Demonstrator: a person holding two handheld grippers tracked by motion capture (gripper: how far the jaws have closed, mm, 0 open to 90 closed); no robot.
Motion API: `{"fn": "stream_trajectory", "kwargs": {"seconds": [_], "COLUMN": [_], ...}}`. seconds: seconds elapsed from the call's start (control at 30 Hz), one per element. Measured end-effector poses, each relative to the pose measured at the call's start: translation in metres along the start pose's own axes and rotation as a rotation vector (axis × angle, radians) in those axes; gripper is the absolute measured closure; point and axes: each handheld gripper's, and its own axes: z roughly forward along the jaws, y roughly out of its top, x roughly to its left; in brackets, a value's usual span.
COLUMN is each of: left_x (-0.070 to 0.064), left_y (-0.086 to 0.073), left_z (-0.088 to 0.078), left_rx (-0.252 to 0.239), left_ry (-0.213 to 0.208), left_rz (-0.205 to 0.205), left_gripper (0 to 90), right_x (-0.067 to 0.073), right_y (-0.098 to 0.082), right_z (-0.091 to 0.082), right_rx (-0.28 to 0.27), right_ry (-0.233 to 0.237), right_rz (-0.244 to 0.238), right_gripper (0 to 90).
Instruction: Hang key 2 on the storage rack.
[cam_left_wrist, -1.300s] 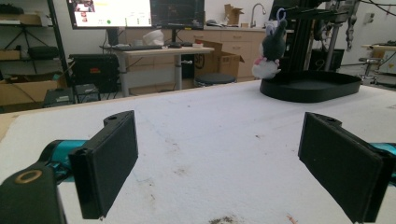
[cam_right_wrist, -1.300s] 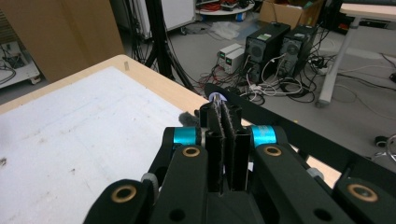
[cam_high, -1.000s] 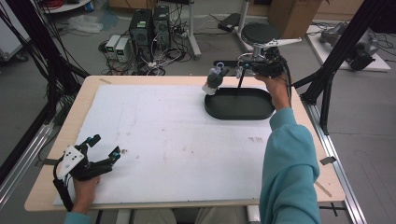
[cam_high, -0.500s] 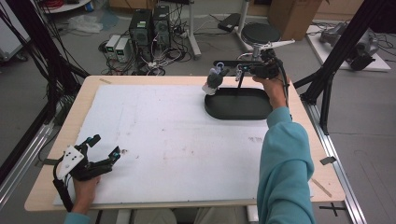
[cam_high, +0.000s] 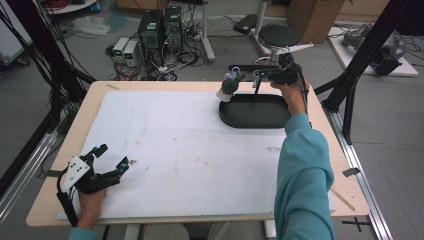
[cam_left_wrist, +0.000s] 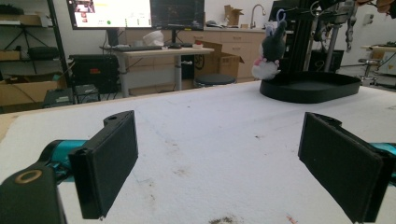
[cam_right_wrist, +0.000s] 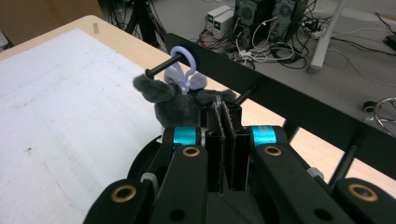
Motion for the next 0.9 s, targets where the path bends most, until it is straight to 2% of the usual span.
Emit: {"fn": "stream_trajectory", "kwargs": {"seconds": [0.5, 0.9], "left_x": [0.000, 0.000], "left_y": [0.000, 0.000], "left_z": [0.000, 0.000], "left_rx": [0.004, 0.004], "left_ry": [0.000, 0.000], "left_rz": [0.003, 0.000], "left_gripper": [12.3, 12.4], "right_x": [-0.007, -0.013], "right_y": [-0.003, -0.004], "right_z": [0.004, 0.009], "right_rx": [-0.003, -0.026], "right_ry": [-0.002, -0.012], "right_rz": [0.005, -0.014], "right_gripper": [88.9, 88.8]}}
